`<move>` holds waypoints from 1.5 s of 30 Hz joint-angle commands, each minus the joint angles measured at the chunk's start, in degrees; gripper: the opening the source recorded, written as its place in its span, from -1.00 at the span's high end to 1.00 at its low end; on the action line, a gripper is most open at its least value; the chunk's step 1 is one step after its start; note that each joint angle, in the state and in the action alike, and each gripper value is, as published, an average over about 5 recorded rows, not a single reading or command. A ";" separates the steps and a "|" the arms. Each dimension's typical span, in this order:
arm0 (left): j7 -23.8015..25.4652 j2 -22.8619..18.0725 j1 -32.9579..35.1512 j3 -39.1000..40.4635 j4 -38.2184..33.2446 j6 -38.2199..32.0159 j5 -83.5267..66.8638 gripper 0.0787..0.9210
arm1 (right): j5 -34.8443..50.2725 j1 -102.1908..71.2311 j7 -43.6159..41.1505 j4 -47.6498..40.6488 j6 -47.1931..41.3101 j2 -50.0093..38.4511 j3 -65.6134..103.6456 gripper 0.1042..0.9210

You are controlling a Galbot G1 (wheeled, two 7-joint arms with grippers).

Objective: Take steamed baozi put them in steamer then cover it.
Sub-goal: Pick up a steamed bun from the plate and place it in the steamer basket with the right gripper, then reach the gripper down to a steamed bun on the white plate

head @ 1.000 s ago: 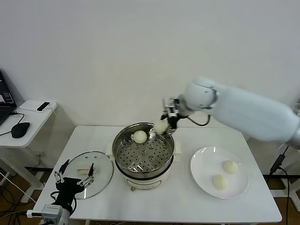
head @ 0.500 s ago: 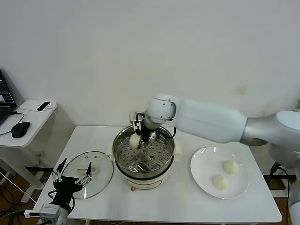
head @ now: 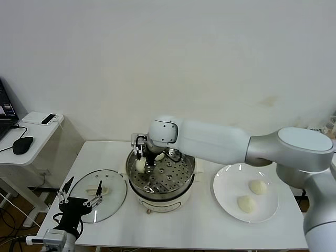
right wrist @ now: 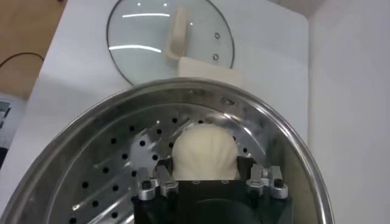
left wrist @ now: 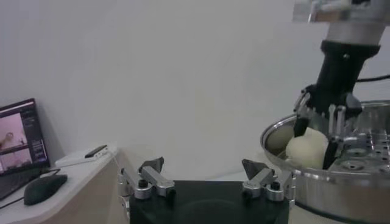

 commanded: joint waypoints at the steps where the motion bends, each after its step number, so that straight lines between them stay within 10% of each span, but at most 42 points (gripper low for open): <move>1: -0.07 -0.01 -0.03 0.02 -0.26 -0.01 0.16 -0.77 | -0.48 -0.37 -0.44 -1.61 -0.34 1.91 -0.67 -0.38; 8: -0.06 0.07 -0.10 -0.11 -0.68 0.03 0.14 -0.77 | -2.71 3.56 -5.79 1.84 -0.05 -1.89 -0.37 -0.73; 24: -0.02 0.85 -0.97 0.79 -0.61 0.13 0.54 -0.77 | -14.82 13.67 -21.86 20.17 11.29 -32.85 0.67 -0.76; 45: 0.39 2.04 -0.65 2.93 0.84 0.20 2.62 -0.77 | -34.48 -28.46 -20.50 27.85 20.04 -60.96 22.80 -0.76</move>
